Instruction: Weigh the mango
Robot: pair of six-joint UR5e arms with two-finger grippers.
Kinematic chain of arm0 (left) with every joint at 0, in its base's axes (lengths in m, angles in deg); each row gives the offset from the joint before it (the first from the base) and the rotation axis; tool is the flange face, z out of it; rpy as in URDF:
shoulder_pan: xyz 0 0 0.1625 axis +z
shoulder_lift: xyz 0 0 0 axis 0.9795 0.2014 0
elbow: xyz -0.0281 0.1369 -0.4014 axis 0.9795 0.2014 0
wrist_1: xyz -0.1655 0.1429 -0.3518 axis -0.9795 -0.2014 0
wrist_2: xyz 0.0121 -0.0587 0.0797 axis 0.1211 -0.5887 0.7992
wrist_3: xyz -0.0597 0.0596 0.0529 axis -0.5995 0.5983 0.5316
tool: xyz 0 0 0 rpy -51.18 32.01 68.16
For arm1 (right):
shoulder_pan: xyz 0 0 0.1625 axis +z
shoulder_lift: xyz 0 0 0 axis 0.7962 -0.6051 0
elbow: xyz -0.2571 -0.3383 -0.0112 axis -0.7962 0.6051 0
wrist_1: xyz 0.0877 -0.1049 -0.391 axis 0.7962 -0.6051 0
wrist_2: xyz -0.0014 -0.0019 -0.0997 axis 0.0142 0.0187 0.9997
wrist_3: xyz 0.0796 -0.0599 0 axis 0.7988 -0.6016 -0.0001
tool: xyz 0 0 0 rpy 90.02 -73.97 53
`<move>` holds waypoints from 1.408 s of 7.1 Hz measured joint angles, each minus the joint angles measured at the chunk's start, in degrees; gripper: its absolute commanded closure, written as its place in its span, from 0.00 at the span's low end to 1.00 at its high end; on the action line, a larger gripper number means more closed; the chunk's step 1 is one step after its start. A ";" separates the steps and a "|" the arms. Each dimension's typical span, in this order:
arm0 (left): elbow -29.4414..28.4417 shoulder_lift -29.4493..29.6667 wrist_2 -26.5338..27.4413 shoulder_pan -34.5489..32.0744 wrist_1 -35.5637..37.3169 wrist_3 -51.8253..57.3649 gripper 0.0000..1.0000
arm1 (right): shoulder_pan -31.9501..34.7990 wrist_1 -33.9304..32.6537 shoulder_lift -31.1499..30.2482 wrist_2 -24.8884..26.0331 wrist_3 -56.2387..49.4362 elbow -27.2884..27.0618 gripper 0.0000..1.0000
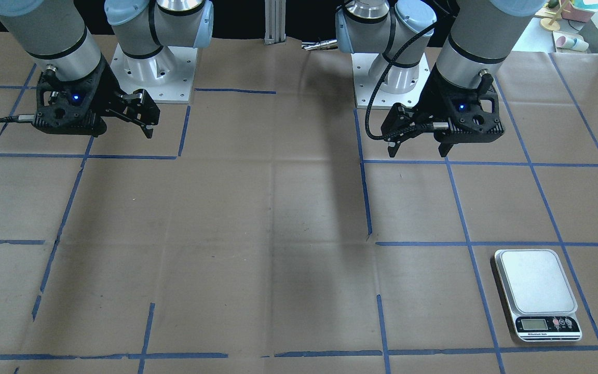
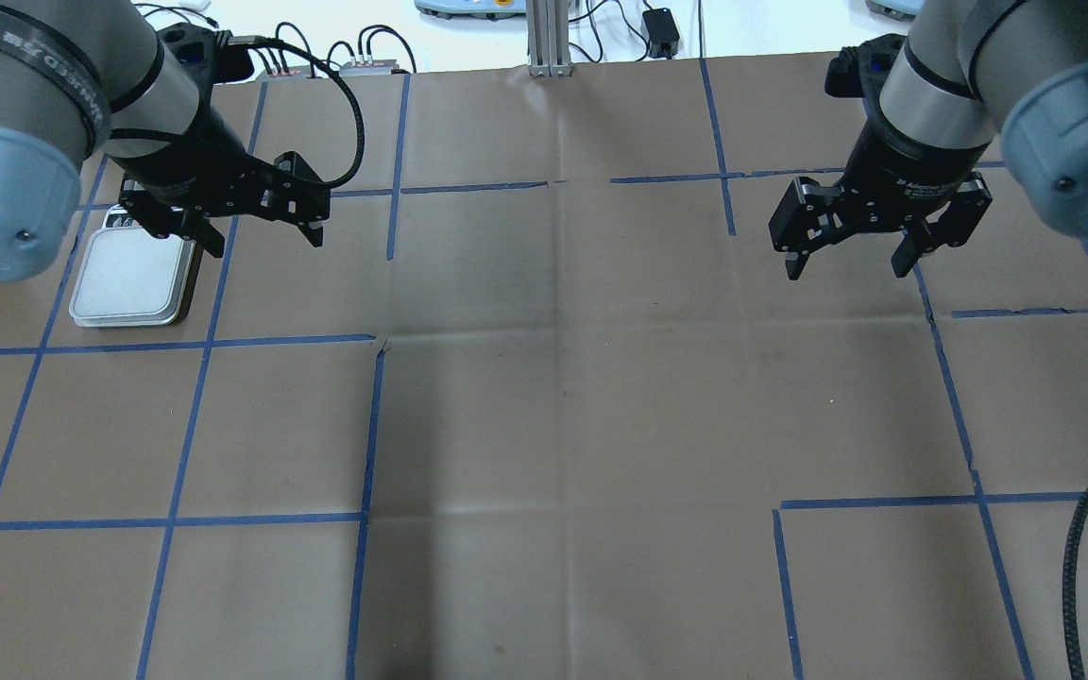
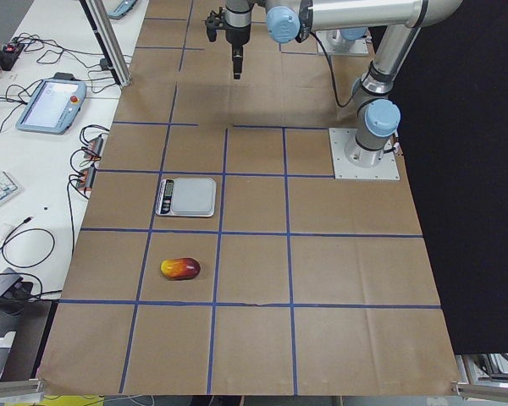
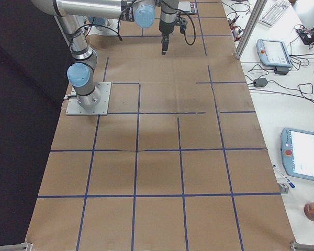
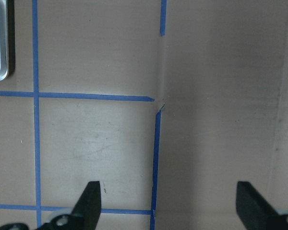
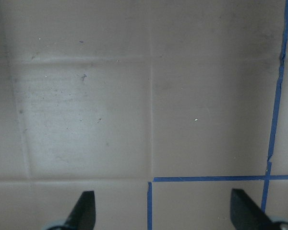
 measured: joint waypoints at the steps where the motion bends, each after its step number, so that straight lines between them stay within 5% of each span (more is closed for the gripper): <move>1: 0.64 -0.23 0.05 1.23 0.19 0.15 0.00 | 0.00 0.00 0.00 0.00 0.00 0.00 0.00; 5: 1.17 2.39 0.01 14.71 1.04 12.73 0.00 | 0.00 0.00 0.00 0.00 0.00 0.00 0.00; 10: -0.91 15.06 0.12 32.05 16.76 35.02 0.00 | 0.00 0.00 0.00 0.00 0.00 0.00 0.00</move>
